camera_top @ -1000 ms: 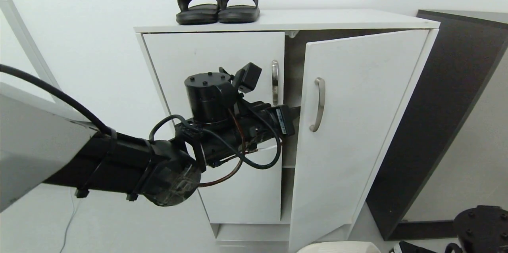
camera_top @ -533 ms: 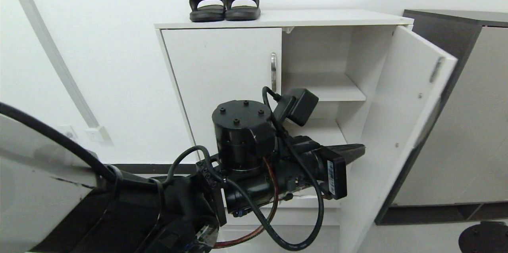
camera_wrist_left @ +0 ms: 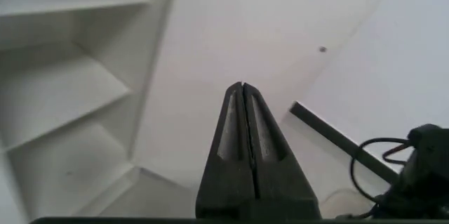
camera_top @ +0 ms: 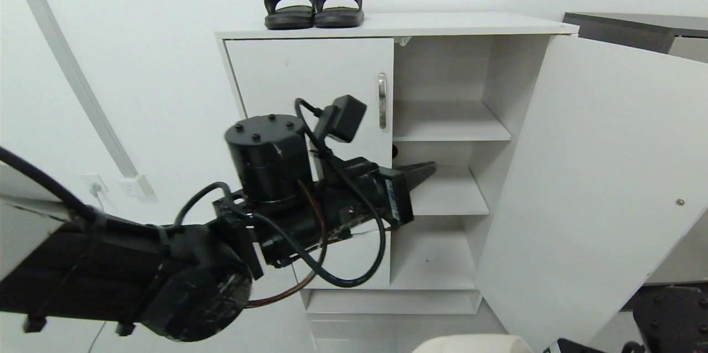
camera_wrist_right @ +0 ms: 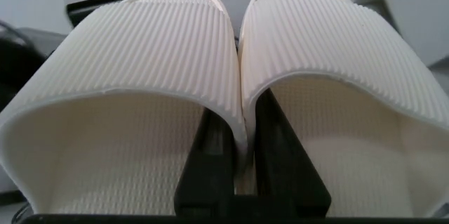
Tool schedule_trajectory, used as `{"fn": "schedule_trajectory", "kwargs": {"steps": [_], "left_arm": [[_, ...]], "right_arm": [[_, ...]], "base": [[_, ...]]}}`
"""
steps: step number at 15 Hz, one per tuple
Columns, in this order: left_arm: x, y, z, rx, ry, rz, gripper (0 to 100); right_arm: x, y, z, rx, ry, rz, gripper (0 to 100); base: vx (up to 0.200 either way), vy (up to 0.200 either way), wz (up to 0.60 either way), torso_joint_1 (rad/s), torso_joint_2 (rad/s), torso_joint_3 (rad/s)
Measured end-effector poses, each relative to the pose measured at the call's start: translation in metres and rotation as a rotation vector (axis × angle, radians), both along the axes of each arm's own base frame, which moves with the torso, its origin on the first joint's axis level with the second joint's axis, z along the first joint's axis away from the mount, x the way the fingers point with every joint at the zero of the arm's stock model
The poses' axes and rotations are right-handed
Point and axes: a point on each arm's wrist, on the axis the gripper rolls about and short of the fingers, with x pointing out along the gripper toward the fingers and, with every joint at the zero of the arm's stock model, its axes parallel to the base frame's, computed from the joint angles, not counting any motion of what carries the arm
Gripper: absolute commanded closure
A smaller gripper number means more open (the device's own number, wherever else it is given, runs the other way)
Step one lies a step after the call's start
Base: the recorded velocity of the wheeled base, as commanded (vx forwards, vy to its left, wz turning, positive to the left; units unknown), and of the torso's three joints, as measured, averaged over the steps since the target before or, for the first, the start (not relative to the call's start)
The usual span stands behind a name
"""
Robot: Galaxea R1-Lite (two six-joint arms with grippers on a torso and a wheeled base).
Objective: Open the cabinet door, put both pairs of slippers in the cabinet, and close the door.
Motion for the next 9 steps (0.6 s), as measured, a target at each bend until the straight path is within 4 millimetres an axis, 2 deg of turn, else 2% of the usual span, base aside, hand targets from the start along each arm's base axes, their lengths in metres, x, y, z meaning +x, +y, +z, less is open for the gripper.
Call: {"fn": "schedule_trajectory", "kwargs": {"steps": [2, 3, 5, 7, 9], "left_arm": [[-0.003, 0.045, 0.005, -0.002, -0.002, 0.109, 100], [-0.008, 0.074, 0.005, 0.006, 0.009, 0.186, 100], [-0.028, 0.122, 0.000, 0.023, 0.038, 0.351, 100], [-0.056, 0.154, -0.005, 0.026, 0.046, 0.498, 100], [-0.086, 0.175, -0.008, 0.042, 0.032, 0.643, 100]], "right_arm": [[0.024, 0.004, 0.011, 0.017, 0.009, -0.217, 100], [0.034, 0.007, 0.015, 0.025, 0.018, -0.331, 100], [0.054, 0.018, 0.026, 0.070, -0.001, -0.540, 100], [0.069, 0.033, 0.035, 0.147, -0.018, -0.689, 100], [0.087, 0.049, 0.037, 0.180, -0.059, -0.861, 100]], "base": [[0.000, 0.000, 0.00, 0.000, 0.00, 0.000], [0.000, 0.000, 0.00, 0.000, 0.00, 0.000], [0.000, 0.000, 0.00, 0.000, 0.00, 0.000], [0.000, 0.000, 0.00, 0.000, 0.00, 0.000], [0.000, 0.000, 0.00, 0.000, 0.00, 0.000]]}}
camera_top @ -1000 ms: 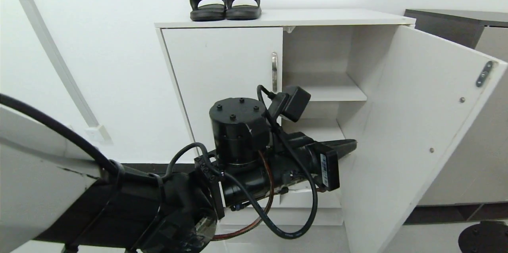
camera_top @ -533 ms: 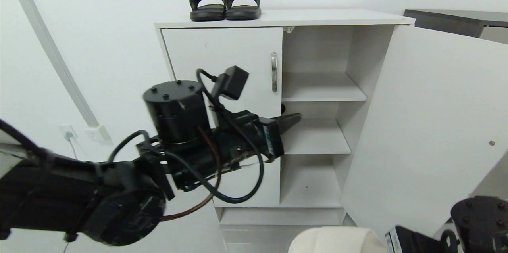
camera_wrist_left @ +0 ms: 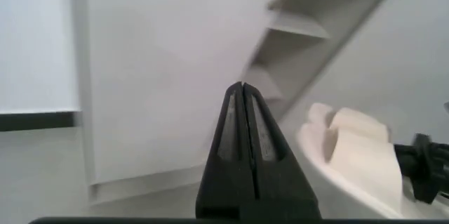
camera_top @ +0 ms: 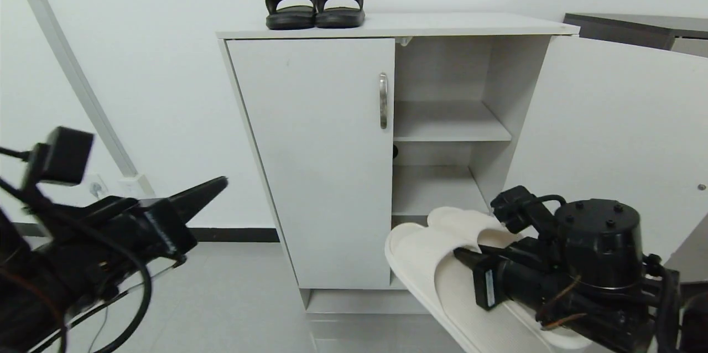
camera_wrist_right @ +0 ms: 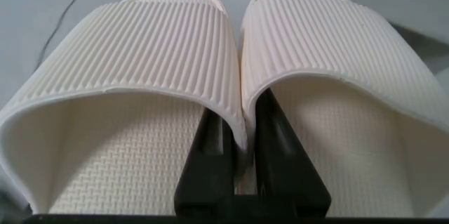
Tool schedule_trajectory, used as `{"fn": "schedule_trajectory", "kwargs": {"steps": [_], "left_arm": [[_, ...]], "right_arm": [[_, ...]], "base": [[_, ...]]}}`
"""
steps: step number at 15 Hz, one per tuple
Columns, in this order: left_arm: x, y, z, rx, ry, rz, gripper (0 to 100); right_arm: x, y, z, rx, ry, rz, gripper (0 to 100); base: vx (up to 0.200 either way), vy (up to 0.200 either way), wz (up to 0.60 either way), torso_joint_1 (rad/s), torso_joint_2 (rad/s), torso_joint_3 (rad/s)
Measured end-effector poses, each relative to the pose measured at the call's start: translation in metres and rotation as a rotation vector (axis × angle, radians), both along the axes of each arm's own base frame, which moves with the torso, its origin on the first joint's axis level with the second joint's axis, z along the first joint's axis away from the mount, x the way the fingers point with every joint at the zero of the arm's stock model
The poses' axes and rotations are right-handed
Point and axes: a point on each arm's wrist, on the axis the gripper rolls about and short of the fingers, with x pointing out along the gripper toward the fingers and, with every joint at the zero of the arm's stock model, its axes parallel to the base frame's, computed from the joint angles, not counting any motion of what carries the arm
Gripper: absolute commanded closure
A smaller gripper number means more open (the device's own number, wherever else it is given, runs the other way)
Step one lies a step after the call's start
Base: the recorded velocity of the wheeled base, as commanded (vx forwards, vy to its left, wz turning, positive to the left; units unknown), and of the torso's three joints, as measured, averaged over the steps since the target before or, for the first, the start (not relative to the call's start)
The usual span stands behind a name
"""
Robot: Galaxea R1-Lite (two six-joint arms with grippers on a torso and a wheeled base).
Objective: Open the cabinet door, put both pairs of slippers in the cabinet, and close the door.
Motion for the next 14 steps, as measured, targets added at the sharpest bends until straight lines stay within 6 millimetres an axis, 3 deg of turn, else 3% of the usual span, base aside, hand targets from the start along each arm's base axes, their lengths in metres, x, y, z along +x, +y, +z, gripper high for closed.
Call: {"fn": "schedule_trajectory", "kwargs": {"steps": [4, 6, 11, 14], "left_arm": [[-0.059, 0.028, -0.010, 0.112, 0.044, 0.260, 100], [-0.090, 0.040, -0.015, 0.139, 0.052, 0.392, 100], [-0.161, 0.063, -0.046, 0.199, 0.038, 0.657, 100], [-0.184, 0.063, -0.078, 0.236, 0.035, 0.769, 100]], "right_arm": [[0.041, 0.031, -0.005, 0.013, -0.074, -0.304, 100], [0.054, 0.039, -0.011, 0.010, -0.086, -0.354, 100], [0.059, 0.044, -0.021, -0.005, -0.077, -0.356, 100], [0.060, 0.044, -0.025, -0.013, -0.073, -0.359, 100]], "base": [[0.000, 0.000, 0.00, 0.000, 0.00, 0.000], [0.000, 0.000, 0.00, 0.000, 0.00, 0.000], [0.000, 0.000, 0.00, 0.000, 0.00, 0.000], [0.000, 0.000, 0.00, 0.000, 0.00, 0.000]]}}
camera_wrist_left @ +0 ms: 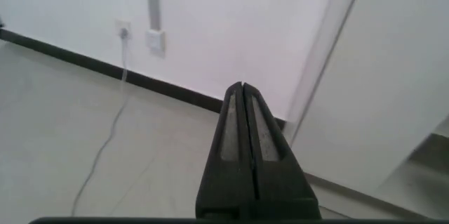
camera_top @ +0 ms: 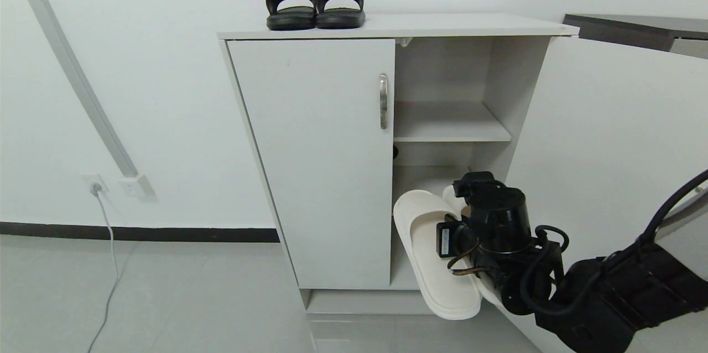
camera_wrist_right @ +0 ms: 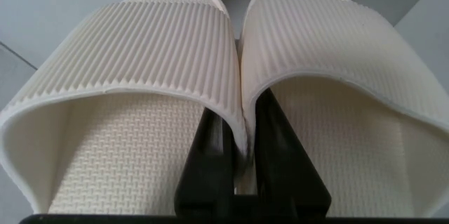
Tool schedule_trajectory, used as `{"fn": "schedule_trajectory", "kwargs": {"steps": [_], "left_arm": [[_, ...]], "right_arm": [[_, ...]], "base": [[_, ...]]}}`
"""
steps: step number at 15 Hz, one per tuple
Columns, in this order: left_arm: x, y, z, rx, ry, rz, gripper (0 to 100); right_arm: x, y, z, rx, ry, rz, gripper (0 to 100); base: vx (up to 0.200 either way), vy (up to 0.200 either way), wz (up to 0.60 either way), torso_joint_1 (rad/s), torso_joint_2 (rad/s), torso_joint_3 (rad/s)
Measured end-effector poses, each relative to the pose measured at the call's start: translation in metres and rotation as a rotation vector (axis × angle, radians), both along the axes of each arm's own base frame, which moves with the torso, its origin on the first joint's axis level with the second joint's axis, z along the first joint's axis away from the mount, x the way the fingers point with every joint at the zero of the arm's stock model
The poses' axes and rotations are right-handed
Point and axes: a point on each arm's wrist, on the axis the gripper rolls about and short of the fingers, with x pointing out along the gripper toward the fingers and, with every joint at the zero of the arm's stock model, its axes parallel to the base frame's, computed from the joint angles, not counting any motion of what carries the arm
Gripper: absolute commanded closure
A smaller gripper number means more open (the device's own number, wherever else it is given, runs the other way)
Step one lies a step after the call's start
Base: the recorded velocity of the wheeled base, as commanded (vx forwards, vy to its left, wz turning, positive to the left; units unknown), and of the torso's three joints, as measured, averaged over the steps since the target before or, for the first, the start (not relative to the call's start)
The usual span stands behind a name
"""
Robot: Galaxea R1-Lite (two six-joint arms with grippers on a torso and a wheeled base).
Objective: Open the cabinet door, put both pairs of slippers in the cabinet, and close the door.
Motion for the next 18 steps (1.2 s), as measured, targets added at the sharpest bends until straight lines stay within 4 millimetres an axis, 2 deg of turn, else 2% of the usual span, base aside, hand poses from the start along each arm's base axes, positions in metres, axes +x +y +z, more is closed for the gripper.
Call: {"fn": "schedule_trajectory", "kwargs": {"steps": [2, 3, 8, 13, 18], "left_arm": [[-0.001, -0.001, -0.022, 0.017, 0.000, -0.004, 100], [0.001, -0.003, -0.030, 0.026, -0.020, -0.065, 100], [0.004, -0.011, -0.045, 0.064, -0.009, -0.448, 100], [0.003, -0.012, -0.046, 0.084, -0.005, -0.480, 100], [0.003, -0.012, -0.046, 0.082, -0.005, -0.480, 100]], "right_arm": [[0.000, 0.000, -0.003, -0.007, 0.006, 0.000, 100], [0.000, 0.000, -0.003, -0.007, 0.003, 0.000, 100], [0.000, 0.000, -0.007, -0.016, 0.011, 0.002, 100], [0.005, 0.006, -0.017, -0.003, -0.006, 0.004, 100], [0.024, 0.021, -0.032, -0.001, -0.069, -0.049, 100]], "base": [[0.000, 0.000, 0.00, 0.000, 0.00, 0.000], [0.000, 0.000, 0.00, 0.000, 0.00, 0.000], [0.000, 0.000, 0.00, 0.000, 0.00, 0.000], [0.000, 0.000, 0.00, 0.000, 0.00, 0.000], [0.000, 0.000, 0.00, 0.000, 0.00, 0.000]]}}
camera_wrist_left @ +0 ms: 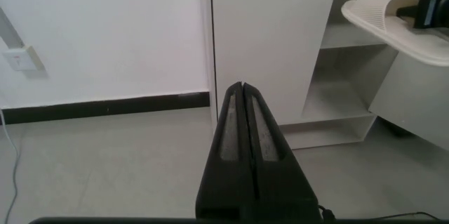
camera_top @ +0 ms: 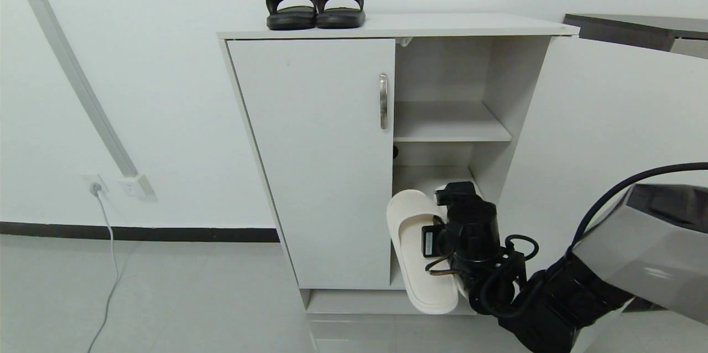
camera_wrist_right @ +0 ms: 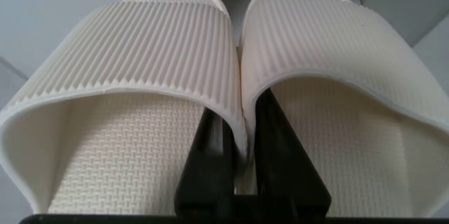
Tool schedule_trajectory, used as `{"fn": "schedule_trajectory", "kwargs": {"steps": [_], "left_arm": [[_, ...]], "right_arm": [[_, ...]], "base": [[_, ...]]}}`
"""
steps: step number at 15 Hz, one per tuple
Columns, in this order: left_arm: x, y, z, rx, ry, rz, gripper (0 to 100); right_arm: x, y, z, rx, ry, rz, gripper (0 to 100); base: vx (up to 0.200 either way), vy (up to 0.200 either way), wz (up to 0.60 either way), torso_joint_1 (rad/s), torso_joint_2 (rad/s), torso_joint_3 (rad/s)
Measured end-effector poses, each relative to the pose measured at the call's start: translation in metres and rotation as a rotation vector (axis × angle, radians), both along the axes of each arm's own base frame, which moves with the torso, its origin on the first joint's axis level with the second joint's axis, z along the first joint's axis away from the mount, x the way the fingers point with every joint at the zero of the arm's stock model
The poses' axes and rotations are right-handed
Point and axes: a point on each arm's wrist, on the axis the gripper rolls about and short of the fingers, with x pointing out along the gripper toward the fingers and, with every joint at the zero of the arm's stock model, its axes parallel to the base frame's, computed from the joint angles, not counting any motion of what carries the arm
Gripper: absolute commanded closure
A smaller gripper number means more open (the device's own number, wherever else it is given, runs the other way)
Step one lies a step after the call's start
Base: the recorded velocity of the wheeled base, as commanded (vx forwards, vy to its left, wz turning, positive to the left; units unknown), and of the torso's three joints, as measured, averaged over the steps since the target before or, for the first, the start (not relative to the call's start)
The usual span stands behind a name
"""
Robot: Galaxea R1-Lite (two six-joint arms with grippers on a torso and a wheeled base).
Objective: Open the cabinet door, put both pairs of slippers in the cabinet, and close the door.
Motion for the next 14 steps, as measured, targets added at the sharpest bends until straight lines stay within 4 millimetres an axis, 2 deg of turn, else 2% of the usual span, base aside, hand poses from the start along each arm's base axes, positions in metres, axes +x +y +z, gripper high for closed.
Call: {"fn": "schedule_trajectory", "kwargs": {"steps": [3, 4, 11, 14], "left_arm": [[0.000, 0.000, 0.000, 0.000, 0.000, 0.001, 100], [0.000, 0.000, 0.000, 0.000, 0.000, 0.001, 100], [0.000, 0.000, 0.000, 0.000, 0.000, 0.000, 100], [0.000, 0.000, 0.000, 0.001, 0.001, 0.002, 100]], "right_arm": [[0.012, 0.009, -0.002, -0.003, -0.037, -0.102, 100], [0.015, 0.012, -0.003, -0.005, -0.049, -0.140, 100], [0.020, 0.016, -0.009, -0.012, -0.047, -0.149, 100], [0.020, 0.020, -0.011, -0.021, -0.045, -0.116, 100]], "base": [[0.000, 0.000, 0.00, 0.000, 0.00, 0.000], [0.000, -0.200, 0.00, 0.002, 0.01, 0.017], [0.000, -0.200, 0.00, 0.004, 0.00, 0.002], [0.000, 0.000, 0.00, 0.000, 0.00, 0.000]]}}
